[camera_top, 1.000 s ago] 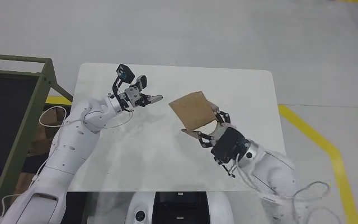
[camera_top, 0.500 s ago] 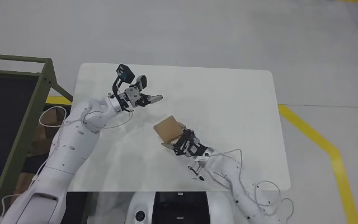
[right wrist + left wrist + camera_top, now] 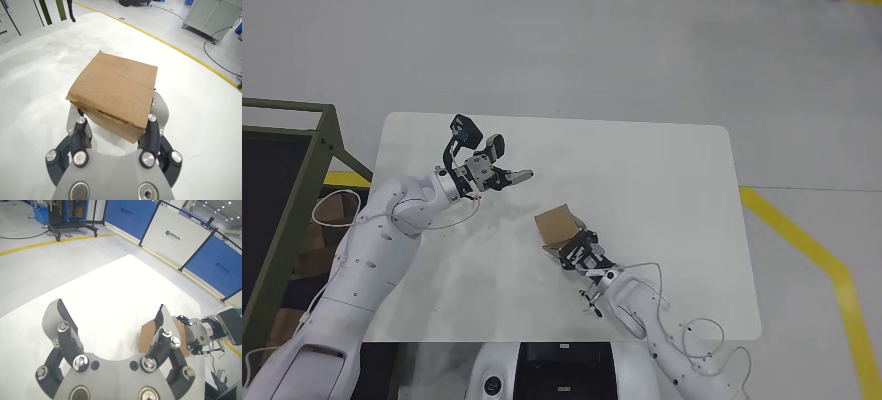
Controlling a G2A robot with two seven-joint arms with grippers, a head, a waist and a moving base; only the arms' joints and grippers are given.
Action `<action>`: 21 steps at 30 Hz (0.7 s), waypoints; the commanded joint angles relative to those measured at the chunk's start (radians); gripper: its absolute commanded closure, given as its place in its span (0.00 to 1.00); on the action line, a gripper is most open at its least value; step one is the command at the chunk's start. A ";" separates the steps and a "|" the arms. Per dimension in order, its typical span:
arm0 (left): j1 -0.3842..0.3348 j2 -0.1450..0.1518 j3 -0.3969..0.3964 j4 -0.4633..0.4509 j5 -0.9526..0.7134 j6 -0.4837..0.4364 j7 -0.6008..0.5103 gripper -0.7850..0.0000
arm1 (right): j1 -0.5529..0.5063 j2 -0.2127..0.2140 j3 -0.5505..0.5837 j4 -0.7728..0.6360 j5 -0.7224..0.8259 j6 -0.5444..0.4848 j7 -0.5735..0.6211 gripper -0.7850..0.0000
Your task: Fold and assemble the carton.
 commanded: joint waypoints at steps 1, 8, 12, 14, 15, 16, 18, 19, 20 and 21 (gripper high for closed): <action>0.000 0.000 0.000 0.000 0.000 0.000 0.000 0.00 | 0.003 -0.001 -0.003 0.006 -0.001 0.000 -0.002 0.91; 0.000 0.000 0.000 0.000 0.000 0.000 0.000 0.00 | 0.012 -0.004 -0.011 0.023 0.013 0.002 0.000 0.51; 0.000 0.000 0.000 0.000 0.000 0.000 0.000 0.00 | 0.012 -0.004 -0.011 0.031 0.016 0.010 -0.007 0.16; 0.000 0.000 0.000 0.000 0.000 0.000 0.000 0.00 | 0.012 -0.004 -0.011 0.034 0.020 0.007 -0.015 0.08; 0.000 0.000 0.000 0.000 0.000 0.000 0.000 0.00 | 0.011 -0.004 -0.010 0.035 0.023 0.004 -0.018 0.00; 0.000 0.000 0.000 0.000 0.000 0.000 0.000 0.00 | 0.010 -0.003 -0.010 0.035 0.026 0.000 -0.022 0.00; 0.000 0.000 0.000 0.000 0.000 0.000 0.000 0.00 | 0.009 -0.002 -0.009 0.033 0.027 -0.009 -0.028 0.00; 0.005 0.000 -0.003 -0.002 0.003 0.020 0.006 0.00 | 0.008 -0.002 -0.009 0.029 0.030 -0.017 -0.033 0.00; 0.008 -0.001 -0.007 -0.004 0.012 0.045 0.010 0.00 | 0.007 -0.001 -0.008 0.025 0.031 -0.026 -0.038 0.00; 0.010 -0.001 -0.010 -0.005 0.021 0.069 0.012 0.00 | 0.005 0.001 -0.007 0.020 0.028 -0.036 -0.039 0.00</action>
